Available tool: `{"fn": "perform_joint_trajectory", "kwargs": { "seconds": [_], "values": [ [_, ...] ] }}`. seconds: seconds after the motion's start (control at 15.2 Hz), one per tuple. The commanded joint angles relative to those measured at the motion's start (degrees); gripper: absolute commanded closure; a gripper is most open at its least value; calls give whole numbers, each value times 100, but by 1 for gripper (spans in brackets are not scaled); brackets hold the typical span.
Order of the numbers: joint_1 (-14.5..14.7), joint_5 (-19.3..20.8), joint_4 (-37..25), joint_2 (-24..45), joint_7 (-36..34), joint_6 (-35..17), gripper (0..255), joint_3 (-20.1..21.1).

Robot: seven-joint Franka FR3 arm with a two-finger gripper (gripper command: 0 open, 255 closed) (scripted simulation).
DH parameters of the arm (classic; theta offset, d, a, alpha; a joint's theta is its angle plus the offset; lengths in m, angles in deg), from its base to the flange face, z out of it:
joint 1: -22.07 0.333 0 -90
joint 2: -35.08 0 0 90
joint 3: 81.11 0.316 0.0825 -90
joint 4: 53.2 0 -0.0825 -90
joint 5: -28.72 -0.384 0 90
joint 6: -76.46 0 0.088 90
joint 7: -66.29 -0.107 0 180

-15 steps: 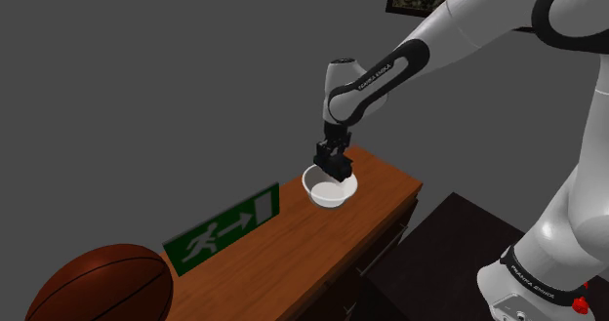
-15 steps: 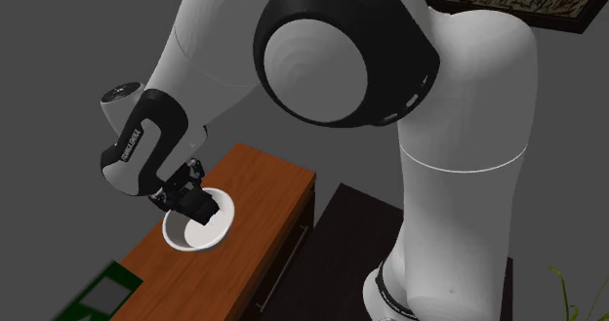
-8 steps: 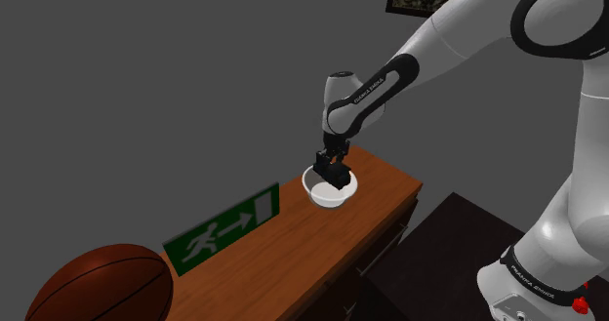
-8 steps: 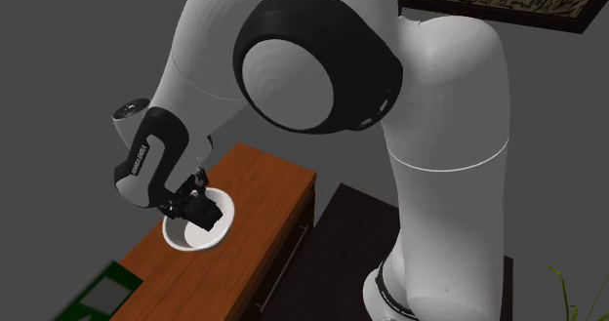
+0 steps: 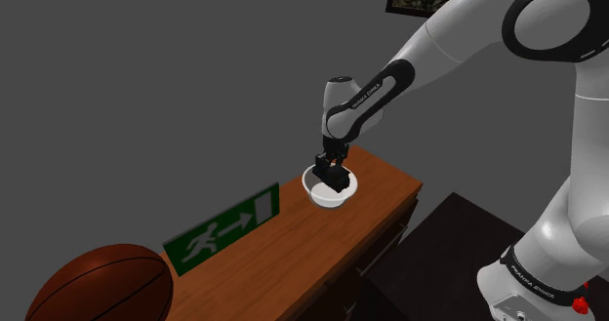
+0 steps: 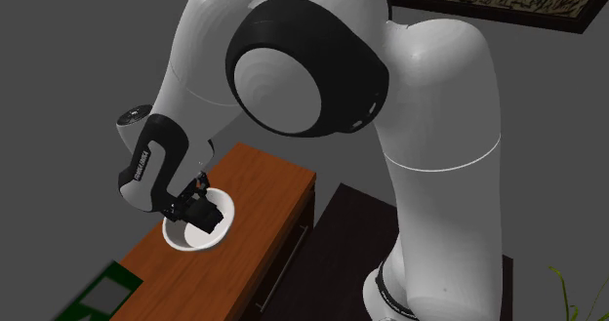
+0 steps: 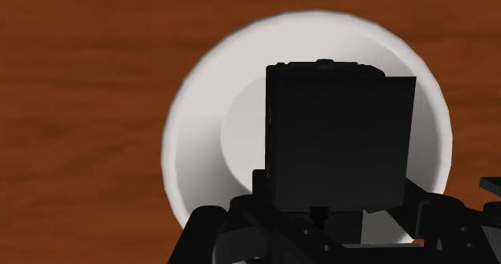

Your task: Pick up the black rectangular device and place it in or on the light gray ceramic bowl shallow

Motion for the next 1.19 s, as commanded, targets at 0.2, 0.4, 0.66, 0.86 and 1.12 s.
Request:
{"fn": "perform_joint_trajectory", "kwargs": {
  "seconds": [0.2, 0.4, 0.66, 0.86, 1.12],
  "values": [
    [0, 0, -2, 0, 0, -1, 0, 0],
    [0, 0, -3, 0, 0, -1, 0, 0],
    [0, 5, -52, -549, -3, 598, 0, -3],
    [0, 5, -51, -549, -3, 598, 0, -2],
    [0, 5, -52, -549, -3, 598, 0, -2]
  ]
}}
